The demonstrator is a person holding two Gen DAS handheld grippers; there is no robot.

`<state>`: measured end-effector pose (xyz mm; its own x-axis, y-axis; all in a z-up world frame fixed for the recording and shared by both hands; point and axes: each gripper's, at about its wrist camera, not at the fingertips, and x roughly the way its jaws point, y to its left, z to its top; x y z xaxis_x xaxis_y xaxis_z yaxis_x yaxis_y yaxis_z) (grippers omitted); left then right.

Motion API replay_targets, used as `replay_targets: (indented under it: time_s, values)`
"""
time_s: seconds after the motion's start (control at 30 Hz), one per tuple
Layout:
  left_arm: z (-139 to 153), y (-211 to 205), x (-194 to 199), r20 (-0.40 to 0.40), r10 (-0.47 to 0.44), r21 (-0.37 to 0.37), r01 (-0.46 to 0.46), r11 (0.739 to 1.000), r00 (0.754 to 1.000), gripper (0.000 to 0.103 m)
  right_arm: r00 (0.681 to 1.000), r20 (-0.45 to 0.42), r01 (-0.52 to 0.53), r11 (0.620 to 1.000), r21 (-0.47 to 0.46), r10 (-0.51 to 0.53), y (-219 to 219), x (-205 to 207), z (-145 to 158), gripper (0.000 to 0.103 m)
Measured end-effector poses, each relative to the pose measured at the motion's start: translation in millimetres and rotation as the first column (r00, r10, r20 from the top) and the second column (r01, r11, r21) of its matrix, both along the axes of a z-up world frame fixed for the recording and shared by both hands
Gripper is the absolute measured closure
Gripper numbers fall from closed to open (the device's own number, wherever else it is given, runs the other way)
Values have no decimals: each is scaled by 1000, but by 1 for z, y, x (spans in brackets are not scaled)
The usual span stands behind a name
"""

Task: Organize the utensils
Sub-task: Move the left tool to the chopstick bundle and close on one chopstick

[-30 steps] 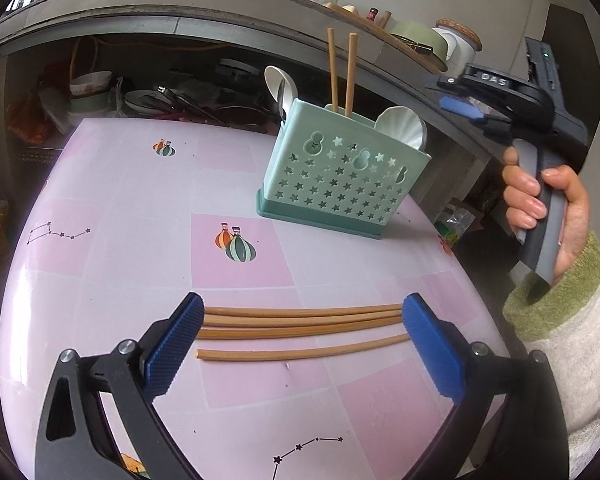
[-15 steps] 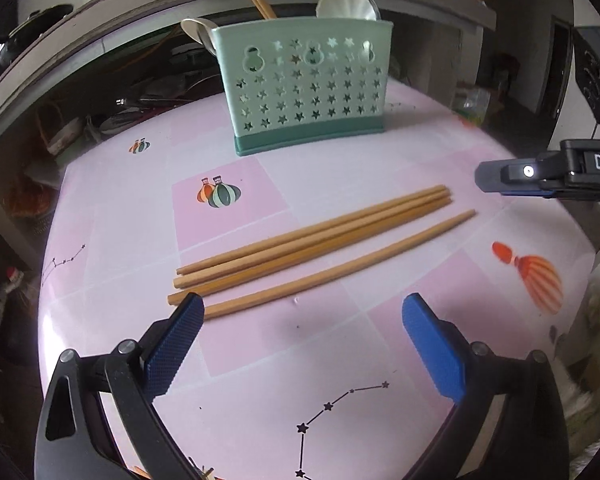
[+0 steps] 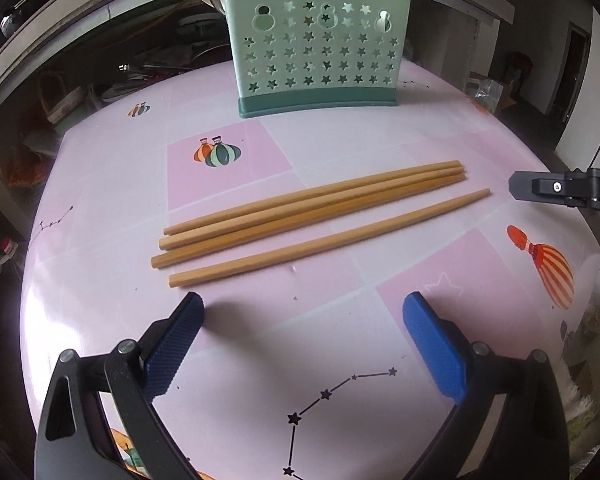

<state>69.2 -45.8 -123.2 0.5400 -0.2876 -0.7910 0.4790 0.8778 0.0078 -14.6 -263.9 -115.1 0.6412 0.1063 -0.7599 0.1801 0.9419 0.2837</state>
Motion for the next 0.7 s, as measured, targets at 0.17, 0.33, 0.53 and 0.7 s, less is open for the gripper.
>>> replay_targets:
  time_s: [0.17, 0.33, 0.53, 0.7]
  values:
    - [0, 1, -2, 11, 9, -3, -8, 1000, 1000, 5, 1000, -6, 4, 999, 33, -4, -6, 0, -5, 45]
    - [0, 2, -4, 18, 8, -10, -8, 1000, 1000, 5, 1000, -13, 0, 999, 50, 1, -7, 0, -8, 45]
    - [0, 0, 0, -9, -9, 12, 9, 1000, 1000, 5, 1000, -5, 1, 998, 70, 0, -10, -2, -10, 45]
    - [12, -10, -5, 69, -66, 71, 61, 996, 995, 11, 1000, 3, -1, 999, 51, 1, -12, -5, -9, 45]
